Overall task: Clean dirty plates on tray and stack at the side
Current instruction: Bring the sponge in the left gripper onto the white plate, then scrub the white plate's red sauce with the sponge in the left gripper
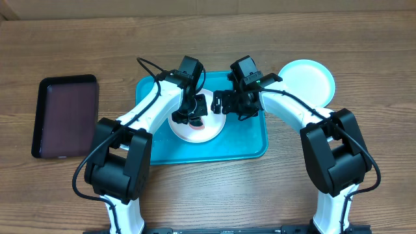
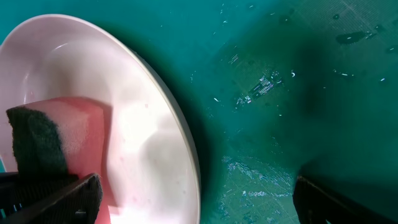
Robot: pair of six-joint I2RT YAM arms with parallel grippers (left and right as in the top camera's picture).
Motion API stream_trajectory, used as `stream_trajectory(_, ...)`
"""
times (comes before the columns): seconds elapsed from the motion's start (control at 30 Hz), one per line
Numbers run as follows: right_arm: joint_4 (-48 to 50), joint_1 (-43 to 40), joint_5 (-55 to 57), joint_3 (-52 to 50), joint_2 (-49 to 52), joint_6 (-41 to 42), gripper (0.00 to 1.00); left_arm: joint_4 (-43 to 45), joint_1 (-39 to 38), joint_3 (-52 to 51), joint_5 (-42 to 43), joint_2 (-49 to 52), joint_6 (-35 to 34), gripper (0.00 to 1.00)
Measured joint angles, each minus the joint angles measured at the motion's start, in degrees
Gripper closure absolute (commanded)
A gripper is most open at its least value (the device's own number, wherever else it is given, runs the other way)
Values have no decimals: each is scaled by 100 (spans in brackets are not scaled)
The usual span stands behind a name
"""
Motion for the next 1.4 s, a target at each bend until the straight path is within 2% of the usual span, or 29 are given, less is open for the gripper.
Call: stream_trajectory(1.4,-2,0,2,0,0,0,0,129,0,0,0,0,0,96)
